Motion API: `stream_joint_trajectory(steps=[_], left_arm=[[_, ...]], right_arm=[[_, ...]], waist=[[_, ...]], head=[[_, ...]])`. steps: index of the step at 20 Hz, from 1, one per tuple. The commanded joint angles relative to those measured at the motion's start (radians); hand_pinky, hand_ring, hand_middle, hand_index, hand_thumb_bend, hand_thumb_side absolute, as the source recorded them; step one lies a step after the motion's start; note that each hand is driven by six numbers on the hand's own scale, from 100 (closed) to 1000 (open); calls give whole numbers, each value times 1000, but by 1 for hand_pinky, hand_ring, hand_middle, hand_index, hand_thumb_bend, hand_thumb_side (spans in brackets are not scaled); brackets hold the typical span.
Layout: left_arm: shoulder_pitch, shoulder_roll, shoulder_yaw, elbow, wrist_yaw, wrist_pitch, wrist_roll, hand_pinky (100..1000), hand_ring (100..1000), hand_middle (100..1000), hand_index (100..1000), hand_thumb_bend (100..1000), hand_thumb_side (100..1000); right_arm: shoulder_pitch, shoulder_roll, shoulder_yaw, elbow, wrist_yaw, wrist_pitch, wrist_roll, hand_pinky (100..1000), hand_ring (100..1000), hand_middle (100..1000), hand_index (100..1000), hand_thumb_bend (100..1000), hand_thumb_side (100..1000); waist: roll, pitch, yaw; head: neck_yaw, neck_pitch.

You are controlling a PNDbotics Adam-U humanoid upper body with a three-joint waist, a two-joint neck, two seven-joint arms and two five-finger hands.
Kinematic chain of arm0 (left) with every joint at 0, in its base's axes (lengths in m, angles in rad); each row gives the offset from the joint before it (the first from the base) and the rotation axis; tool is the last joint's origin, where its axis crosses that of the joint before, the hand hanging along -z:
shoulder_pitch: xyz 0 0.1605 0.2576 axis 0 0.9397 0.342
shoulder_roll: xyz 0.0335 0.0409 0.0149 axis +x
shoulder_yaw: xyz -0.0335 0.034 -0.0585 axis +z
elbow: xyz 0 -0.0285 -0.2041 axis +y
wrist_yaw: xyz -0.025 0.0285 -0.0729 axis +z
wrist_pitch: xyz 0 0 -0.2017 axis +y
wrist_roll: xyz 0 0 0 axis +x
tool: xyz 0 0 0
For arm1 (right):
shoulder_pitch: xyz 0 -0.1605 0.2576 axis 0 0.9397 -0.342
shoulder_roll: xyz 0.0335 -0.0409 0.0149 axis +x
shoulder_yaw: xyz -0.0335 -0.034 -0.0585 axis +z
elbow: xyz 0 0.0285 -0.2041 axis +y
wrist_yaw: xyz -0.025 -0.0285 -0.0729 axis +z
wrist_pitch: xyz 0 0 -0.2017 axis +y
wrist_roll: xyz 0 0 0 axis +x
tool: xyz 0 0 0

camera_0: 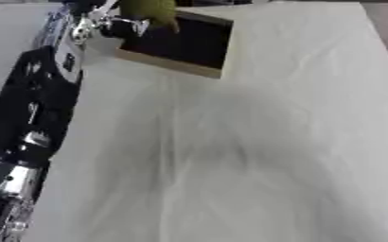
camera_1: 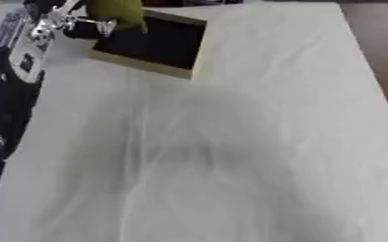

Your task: Pick up objects on the table and place them in the box.

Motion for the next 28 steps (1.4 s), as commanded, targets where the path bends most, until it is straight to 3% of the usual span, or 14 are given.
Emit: stream_joint_trajectory(steps=[1,9,15,23,26,28], left_arm=[[-35,15,17,9,-49,5,41,461,406,524,552,100,100],[-77,19,51,66,-158,34,85,469,409,525,558,119,100],[-86,9,72,116,-218,70,98,483,414,529,564,107,100],[-87,4,83,145,-269,104,112,530,439,546,602,182,100],[-80,5,84,157,-278,107,113,612,505,597,674,194,100],[-73,5,85,167,-278,112,106,635,557,660,797,211,100]], right_arm=[[-22,0,6,-16,-17,0,15,794,735,596,765,100,535],[-51,39,33,-16,-44,5,54,796,737,596,766,100,551],[-61,55,39,-16,-55,10,67,796,738,596,767,100,553],[-71,70,42,-16,-63,12,73,796,738,596,767,100,557],[-69,71,40,-16,-62,14,72,796,738,596,767,100,557],[-69,73,38,-16,-63,15,71,797,738,596,767,100,558]], waist=[[-6,-17,-15],[-17,5,-75],[-21,12,-88],[-25,23,-102],[-24,22,-100],[-24,22,-100]], head=[[29,-22],[90,-43],[112,-48],[127,-57],[121,-55],[116,-56]])
